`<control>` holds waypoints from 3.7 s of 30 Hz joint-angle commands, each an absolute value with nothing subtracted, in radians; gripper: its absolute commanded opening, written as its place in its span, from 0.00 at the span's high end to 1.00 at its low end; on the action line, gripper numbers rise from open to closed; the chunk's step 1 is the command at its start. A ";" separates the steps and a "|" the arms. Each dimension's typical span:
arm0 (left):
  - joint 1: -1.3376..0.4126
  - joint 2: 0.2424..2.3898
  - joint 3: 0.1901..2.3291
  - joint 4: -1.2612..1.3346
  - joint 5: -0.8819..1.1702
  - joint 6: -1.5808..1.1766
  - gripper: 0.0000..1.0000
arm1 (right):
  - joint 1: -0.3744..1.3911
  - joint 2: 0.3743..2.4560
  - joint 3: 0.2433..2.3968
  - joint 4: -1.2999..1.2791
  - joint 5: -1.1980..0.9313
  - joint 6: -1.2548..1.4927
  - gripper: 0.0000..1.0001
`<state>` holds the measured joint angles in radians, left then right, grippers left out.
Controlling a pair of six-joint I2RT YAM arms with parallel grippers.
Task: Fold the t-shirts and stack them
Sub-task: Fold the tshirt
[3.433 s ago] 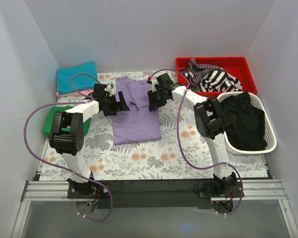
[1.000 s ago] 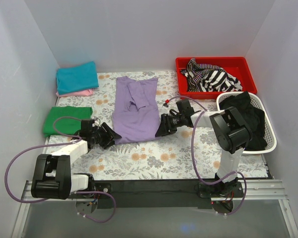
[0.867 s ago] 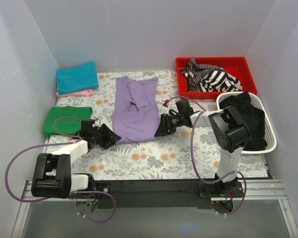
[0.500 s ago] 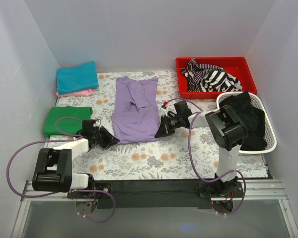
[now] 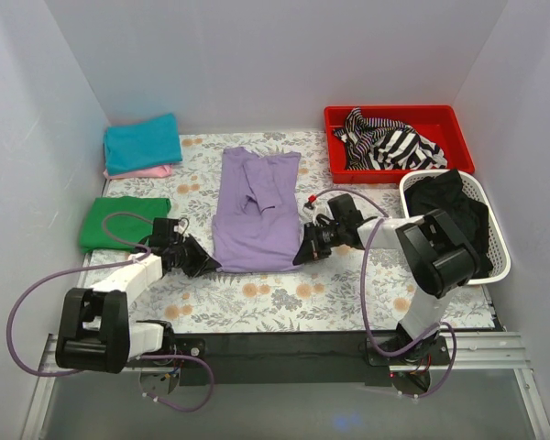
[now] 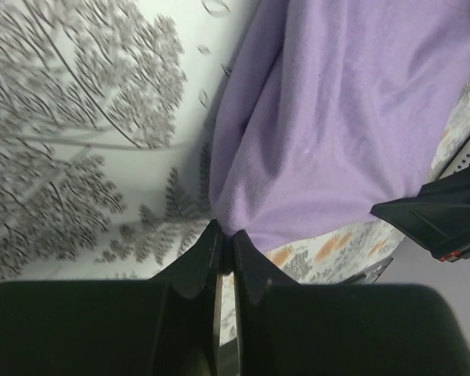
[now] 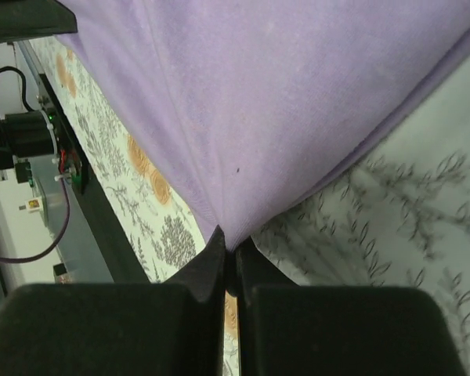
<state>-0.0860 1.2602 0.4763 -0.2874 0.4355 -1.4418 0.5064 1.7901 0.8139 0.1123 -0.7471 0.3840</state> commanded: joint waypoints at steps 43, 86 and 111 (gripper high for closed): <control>-0.250 1.584 1.262 -0.535 0.278 -1.301 1.00 | 0.519 1.626 1.247 -0.272 -0.391 0.229 0.99; -0.160 2.506 2.244 -0.305 0.782 -1.347 1.00 | 0.299 2.102 1.638 -0.233 -0.255 0.179 0.99; -0.088 2.628 2.238 0.100 0.885 -1.511 0.14 | 0.308 2.042 1.611 -0.035 -0.120 0.155 0.02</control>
<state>-0.1162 2.7472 2.2639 0.0723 0.9234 -1.5421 0.3523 2.1422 1.6512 -0.1261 -0.2184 0.2222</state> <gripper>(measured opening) 0.856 0.983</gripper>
